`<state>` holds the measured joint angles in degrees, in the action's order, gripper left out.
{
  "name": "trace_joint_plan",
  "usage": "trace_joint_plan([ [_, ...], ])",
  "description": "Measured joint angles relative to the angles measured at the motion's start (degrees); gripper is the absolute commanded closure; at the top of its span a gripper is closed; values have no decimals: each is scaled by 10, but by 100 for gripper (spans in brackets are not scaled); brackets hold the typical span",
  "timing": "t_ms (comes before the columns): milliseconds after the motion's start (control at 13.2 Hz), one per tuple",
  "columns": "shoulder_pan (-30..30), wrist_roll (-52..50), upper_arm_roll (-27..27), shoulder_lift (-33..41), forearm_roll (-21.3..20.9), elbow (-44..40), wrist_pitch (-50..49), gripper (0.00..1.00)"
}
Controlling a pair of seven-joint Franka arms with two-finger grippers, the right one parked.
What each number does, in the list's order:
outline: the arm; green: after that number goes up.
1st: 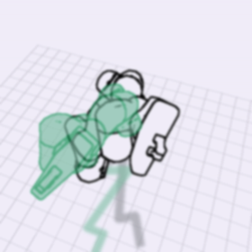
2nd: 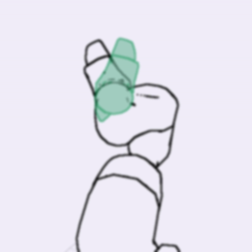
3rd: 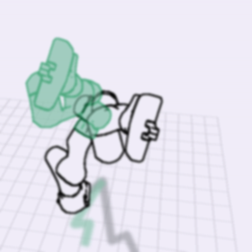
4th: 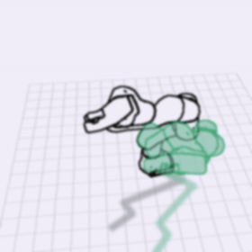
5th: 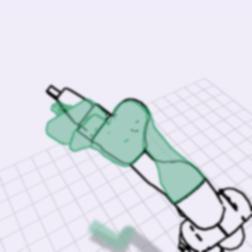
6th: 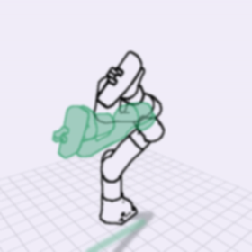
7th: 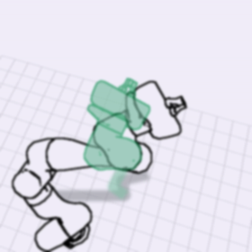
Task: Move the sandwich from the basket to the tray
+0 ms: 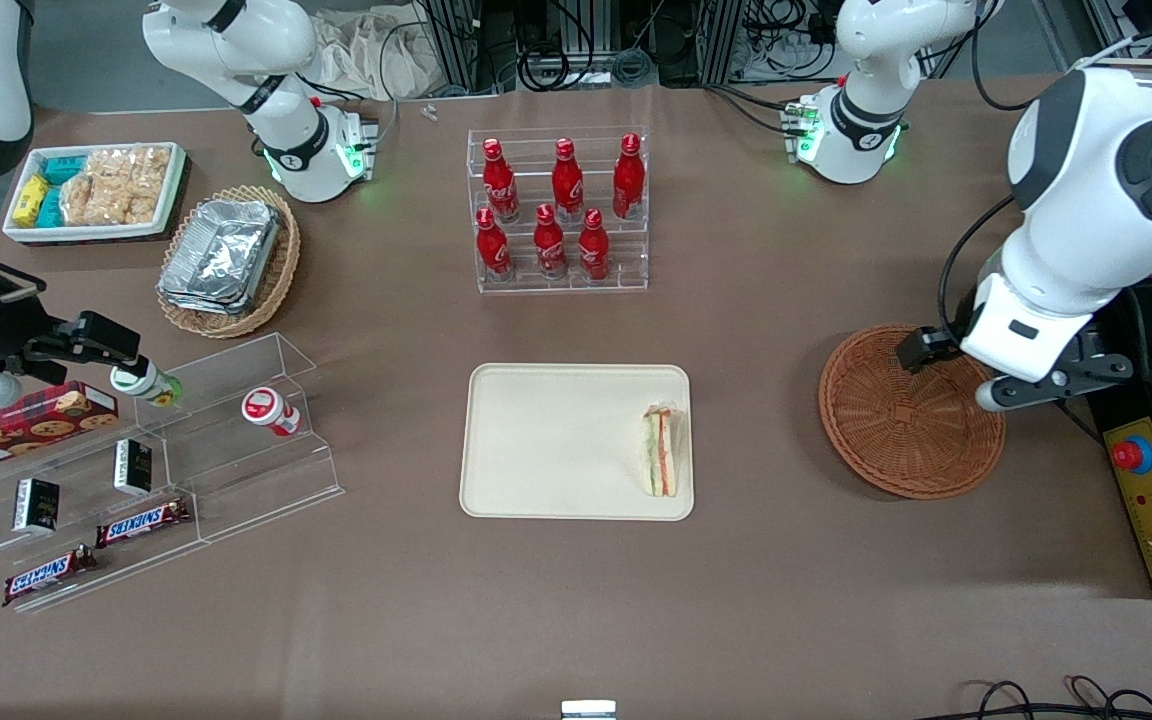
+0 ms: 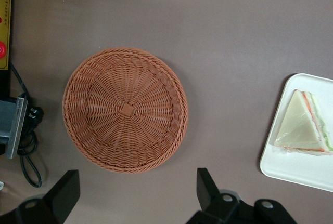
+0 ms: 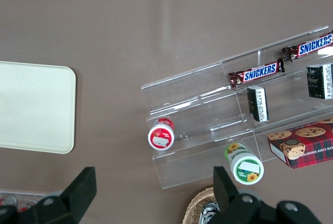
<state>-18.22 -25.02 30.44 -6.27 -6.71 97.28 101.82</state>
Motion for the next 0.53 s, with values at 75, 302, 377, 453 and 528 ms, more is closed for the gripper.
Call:
trace_joint_plan([
  [75, 27, 26, -43, 6, 19, 0, 0, 1],
  [302, 114, 121, -187, 29, 46, 3, -12, 1],
  [377, 137, 138, -223, 35, 48, 3, -16, 1],
  [453, 152, 148, -246, 38, 50, 1, -17, 1],
  [528, 156, 153, -257, 37, 51, -5, -17, 1],
])
